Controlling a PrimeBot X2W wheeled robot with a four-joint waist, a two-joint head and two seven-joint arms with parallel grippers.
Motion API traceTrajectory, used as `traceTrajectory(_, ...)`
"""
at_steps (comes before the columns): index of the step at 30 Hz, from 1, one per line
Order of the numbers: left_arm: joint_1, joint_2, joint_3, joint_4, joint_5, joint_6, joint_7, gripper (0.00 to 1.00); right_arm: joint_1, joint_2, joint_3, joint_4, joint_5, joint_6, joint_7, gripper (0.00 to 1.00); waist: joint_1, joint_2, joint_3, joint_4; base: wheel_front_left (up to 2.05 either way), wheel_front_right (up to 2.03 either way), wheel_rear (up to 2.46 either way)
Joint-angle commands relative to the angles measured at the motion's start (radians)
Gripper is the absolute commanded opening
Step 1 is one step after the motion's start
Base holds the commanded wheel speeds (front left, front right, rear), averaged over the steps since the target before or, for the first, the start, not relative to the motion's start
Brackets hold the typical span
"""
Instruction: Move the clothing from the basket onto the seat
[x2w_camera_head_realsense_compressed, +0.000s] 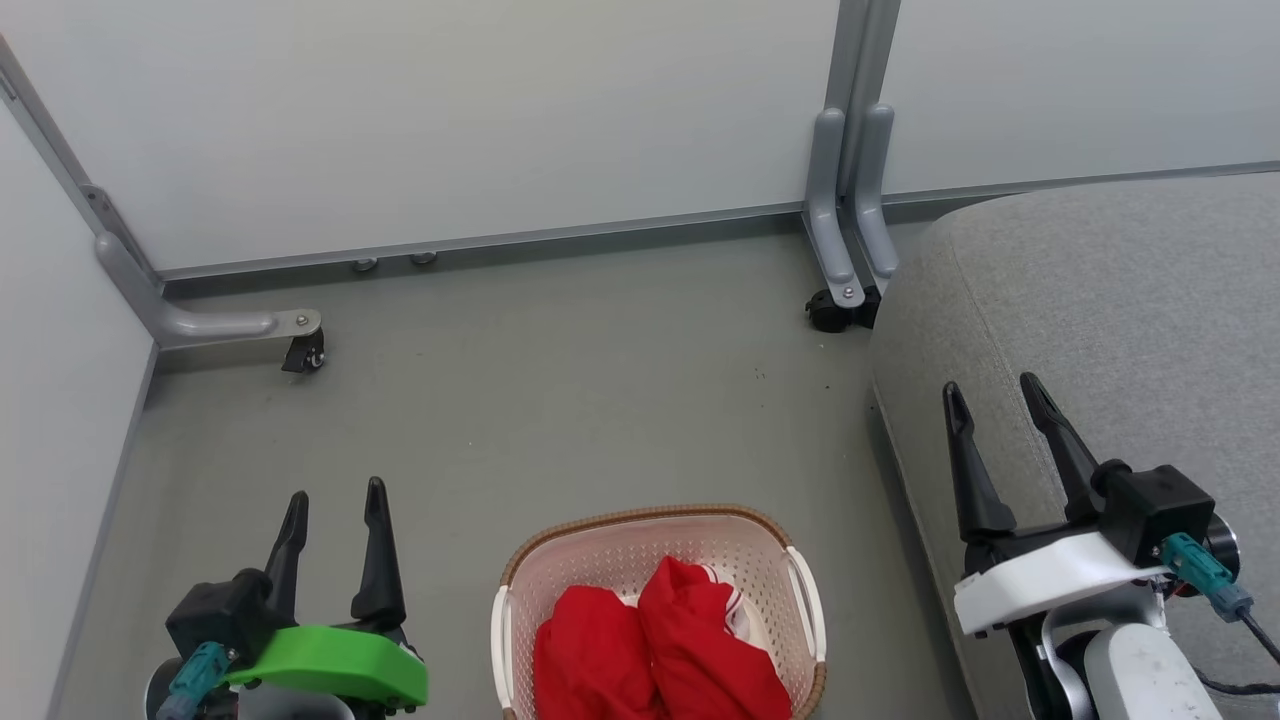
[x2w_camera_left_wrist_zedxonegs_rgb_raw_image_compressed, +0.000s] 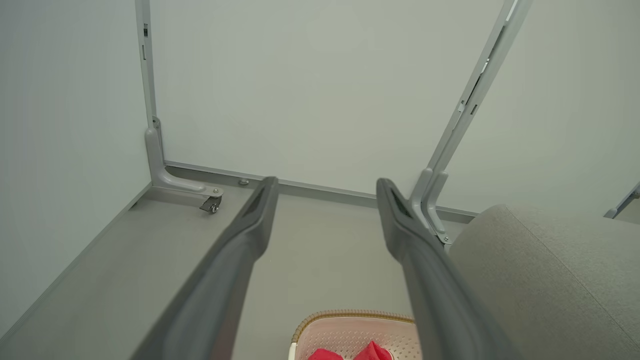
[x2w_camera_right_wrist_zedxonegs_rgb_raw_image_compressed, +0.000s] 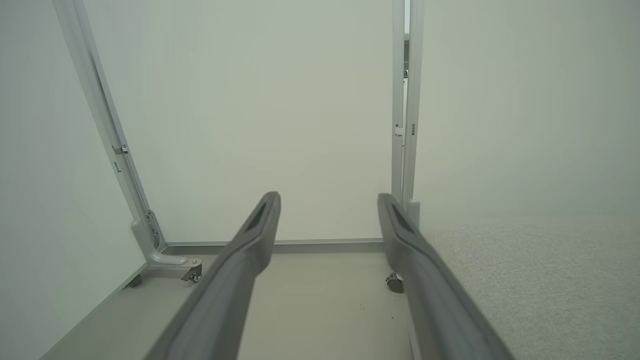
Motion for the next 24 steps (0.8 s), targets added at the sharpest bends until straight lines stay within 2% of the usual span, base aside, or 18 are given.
traceTrajectory(1,0.007,0.007,-0.004,0.001,0.033,0.000,-0.010,1.00,0.012,0.003,-0.002,0.006,-0.023,0.000,-0.010,1.00,0.0000,0.0000,-0.001,0.000,0.00,0.00,0.00)
traceTrajectory(13,0.020,0.008,-0.042,0.054,0.148,-0.021,-0.035,1.00,0.033,0.011,0.016,0.090,-0.066,0.000,-0.035,1.00,0.0000,0.0000,-0.013,-0.002,0.00,0.00,0.00)
traceTrajectory(21,0.028,0.008,-0.062,0.068,0.203,-0.019,-0.050,1.00,0.040,0.013,0.020,0.090,-0.127,0.000,-0.050,1.00,0.0000,0.0000,-0.019,-0.005,0.00,0.00,0.00)
traceTrajectory(24,0.028,0.008,-0.066,0.068,0.221,-0.019,-0.056,1.00,0.040,0.015,0.009,0.083,-0.108,0.000,-0.056,1.00,0.0000,0.0000,-0.019,-0.005,0.00,0.00,0.00)
